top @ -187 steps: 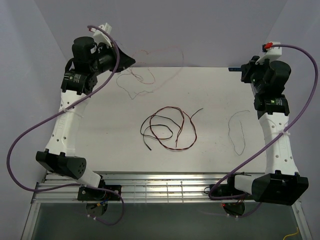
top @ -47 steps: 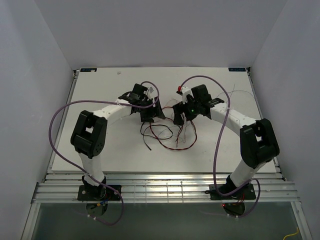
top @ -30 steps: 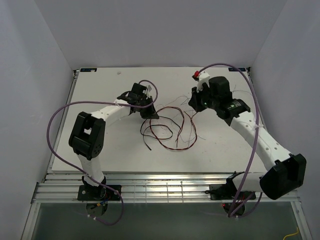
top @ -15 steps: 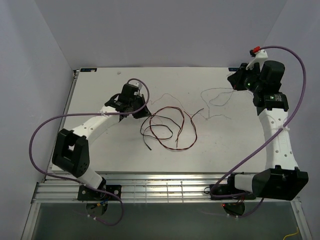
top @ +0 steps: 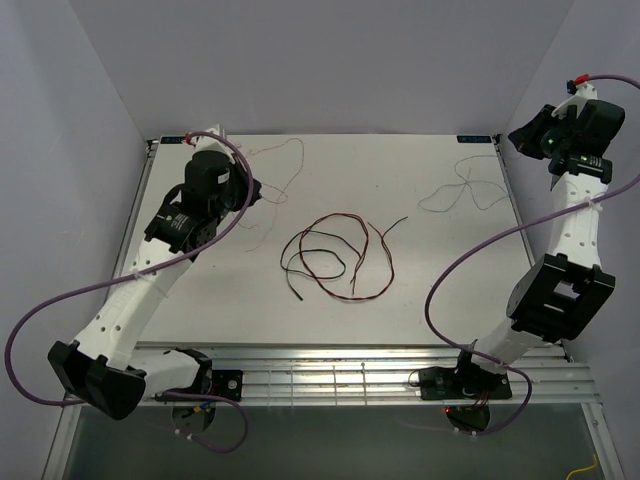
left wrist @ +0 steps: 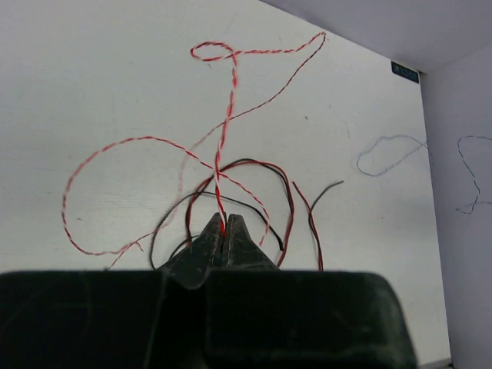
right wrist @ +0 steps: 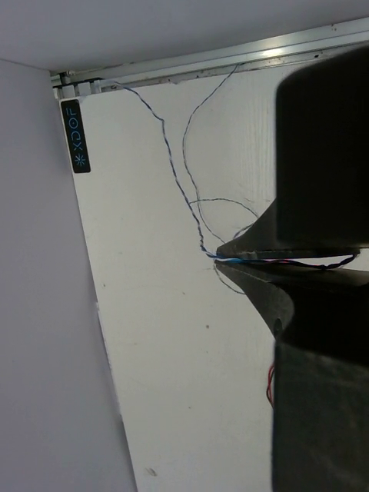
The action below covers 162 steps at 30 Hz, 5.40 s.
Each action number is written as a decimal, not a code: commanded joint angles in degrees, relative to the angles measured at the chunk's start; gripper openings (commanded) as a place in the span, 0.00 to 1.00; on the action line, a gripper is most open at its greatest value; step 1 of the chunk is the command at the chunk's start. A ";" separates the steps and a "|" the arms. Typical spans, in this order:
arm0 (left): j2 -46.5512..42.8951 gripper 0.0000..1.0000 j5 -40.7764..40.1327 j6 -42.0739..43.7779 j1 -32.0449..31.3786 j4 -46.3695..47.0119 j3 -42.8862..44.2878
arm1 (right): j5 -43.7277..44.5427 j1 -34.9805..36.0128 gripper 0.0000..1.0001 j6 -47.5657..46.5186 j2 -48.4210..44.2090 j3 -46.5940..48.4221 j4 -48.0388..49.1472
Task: Untangle the cables
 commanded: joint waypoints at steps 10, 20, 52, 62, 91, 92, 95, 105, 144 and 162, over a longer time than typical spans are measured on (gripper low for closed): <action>1.66 0.00 -11.26 5.95 1.56 0.12 9.97 | -6.59 1.85 0.08 0.83 4.58 1.16 11.98; 14.58 0.00 -4.16 8.24 11.31 3.56 25.43 | -0.79 5.46 0.08 0.39 23.46 8.80 8.29; 45.17 0.00 41.03 3.59 21.00 14.72 42.14 | 5.63 8.71 0.90 5.04 -9.10 -19.30 12.50; 62.75 0.00 44.73 -6.52 11.16 23.68 53.40 | 6.68 8.71 0.90 6.37 -16.86 -28.10 11.72; 66.29 0.98 30.42 1.72 2.71 12.71 54.38 | 9.49 11.87 0.90 1.36 -25.03 -31.62 0.47; 63.40 0.98 28.74 4.61 1.84 10.09 54.37 | 9.93 13.61 0.90 1.27 -25.47 -32.05 0.38; 57.43 0.98 23.46 8.32 0.34 5.16 52.88 | 12.73 18.44 0.90 1.09 -27.31 -34.34 0.29; 38.07 0.98 13.28 17.72 -2.13 -1.71 23.84 | 14.07 27.34 0.90 -1.10 -29.42 -38.73 -0.15; 35.07 0.00 5.00 7.81 -1.60 1.28 -10.32 | 16.24 29.35 0.90 -4.26 -25.48 -40.32 -4.89; 16.17 0.00 -10.73 8.76 0.68 2.68 0.57 | 22.06 34.55 0.90 -4.53 -22.83 -40.94 -5.69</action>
